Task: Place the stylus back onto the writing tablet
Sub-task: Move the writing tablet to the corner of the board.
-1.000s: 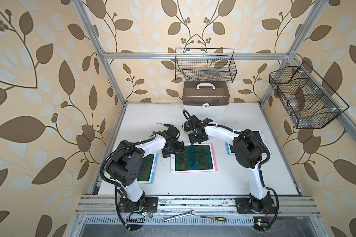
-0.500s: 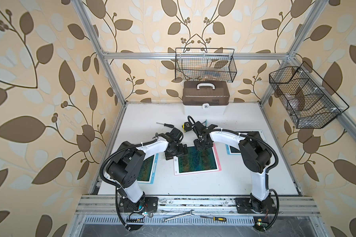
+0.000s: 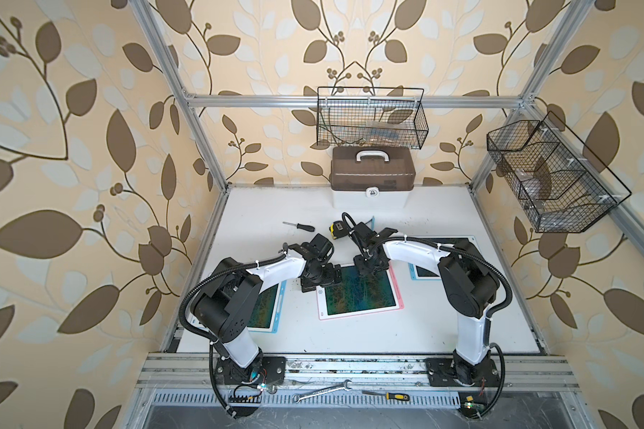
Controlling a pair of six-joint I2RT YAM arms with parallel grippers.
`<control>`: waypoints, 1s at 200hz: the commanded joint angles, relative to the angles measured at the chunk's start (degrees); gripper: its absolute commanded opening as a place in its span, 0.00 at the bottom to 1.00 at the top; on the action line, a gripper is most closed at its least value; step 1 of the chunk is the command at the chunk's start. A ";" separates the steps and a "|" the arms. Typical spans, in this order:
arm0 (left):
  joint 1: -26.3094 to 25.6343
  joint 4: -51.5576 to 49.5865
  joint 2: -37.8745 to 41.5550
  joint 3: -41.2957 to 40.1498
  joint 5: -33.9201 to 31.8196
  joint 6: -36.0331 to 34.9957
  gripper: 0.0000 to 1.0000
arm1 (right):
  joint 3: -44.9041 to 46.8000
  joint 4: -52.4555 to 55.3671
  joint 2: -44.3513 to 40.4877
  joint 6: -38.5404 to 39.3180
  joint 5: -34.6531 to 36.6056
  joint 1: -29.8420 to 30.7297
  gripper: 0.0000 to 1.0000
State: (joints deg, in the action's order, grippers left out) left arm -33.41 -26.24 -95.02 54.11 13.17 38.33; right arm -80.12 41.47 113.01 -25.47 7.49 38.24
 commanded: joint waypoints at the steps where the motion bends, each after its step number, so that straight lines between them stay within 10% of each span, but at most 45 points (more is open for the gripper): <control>1: -1.03 -4.21 -3.75 -4.40 3.20 1.15 0.99 | -4.76 1.11 1.29 0.16 -0.19 -0.30 0.65; 200: -1.14 -4.59 -3.94 -4.89 3.66 -0.03 0.99 | -9.00 -0.49 9.63 1.67 -2.58 -0.43 0.63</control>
State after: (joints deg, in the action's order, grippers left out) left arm -33.41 -24.84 -94.08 52.82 13.26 38.28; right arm -92.14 40.66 123.07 -24.12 4.58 37.50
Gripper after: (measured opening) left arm 0.988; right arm 0.629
